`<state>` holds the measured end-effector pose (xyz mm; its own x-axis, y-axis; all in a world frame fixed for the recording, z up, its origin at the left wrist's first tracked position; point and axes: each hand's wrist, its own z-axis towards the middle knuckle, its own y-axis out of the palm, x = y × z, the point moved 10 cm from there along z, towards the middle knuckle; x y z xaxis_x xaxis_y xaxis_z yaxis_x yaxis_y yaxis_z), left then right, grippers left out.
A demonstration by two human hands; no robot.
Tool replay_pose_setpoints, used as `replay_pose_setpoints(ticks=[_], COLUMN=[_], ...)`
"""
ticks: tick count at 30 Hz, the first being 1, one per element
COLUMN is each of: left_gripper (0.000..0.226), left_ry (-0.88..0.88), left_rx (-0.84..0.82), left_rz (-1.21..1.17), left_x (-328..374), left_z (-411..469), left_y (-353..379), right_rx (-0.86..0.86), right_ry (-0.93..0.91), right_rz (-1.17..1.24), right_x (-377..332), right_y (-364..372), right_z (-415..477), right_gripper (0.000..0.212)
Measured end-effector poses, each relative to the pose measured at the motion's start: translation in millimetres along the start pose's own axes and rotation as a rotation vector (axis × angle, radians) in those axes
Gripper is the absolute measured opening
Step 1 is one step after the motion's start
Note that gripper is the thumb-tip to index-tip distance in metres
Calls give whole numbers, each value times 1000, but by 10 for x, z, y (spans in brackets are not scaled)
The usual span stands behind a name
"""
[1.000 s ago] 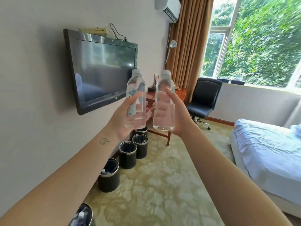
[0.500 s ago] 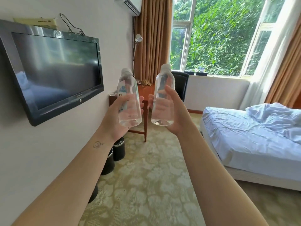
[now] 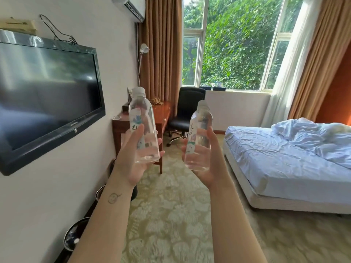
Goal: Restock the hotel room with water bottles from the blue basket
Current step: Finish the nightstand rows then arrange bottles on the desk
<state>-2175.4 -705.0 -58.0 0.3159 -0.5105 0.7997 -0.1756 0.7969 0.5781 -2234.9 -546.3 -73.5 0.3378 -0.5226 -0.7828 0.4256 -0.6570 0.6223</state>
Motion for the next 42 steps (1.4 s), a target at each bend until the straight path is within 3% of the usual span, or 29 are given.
replay_pose_setpoints(ticks=[4, 10, 17, 21, 26, 42], left_gripper=[75, 76, 52, 47, 49, 52], left_ry=[-32, -36, -78, -51, -29, 10], left_rx=[27, 31, -7, -19, -23, -56], left_rz=[111, 134, 127, 173, 158, 159], left_x=[5, -12, -119, -128, -116, -277], left_z=[62, -26, -133, -47, 252, 1572], left_y=[-117, -190, -155, -137, -117, -33], right_rx=[28, 54, 46, 79, 57, 94], right_ry=[1, 34, -57, -80, -113, -138], right_rz=[33, -97, -62, -91, -102, -248], right_x=[33, 151, 127, 51, -55, -360], right_y=[-23, -9, 41, 20, -6, -343], right_z=[62, -54, -188, -71, 240, 1437], right_gripper=[75, 83, 44, 65, 48, 50])
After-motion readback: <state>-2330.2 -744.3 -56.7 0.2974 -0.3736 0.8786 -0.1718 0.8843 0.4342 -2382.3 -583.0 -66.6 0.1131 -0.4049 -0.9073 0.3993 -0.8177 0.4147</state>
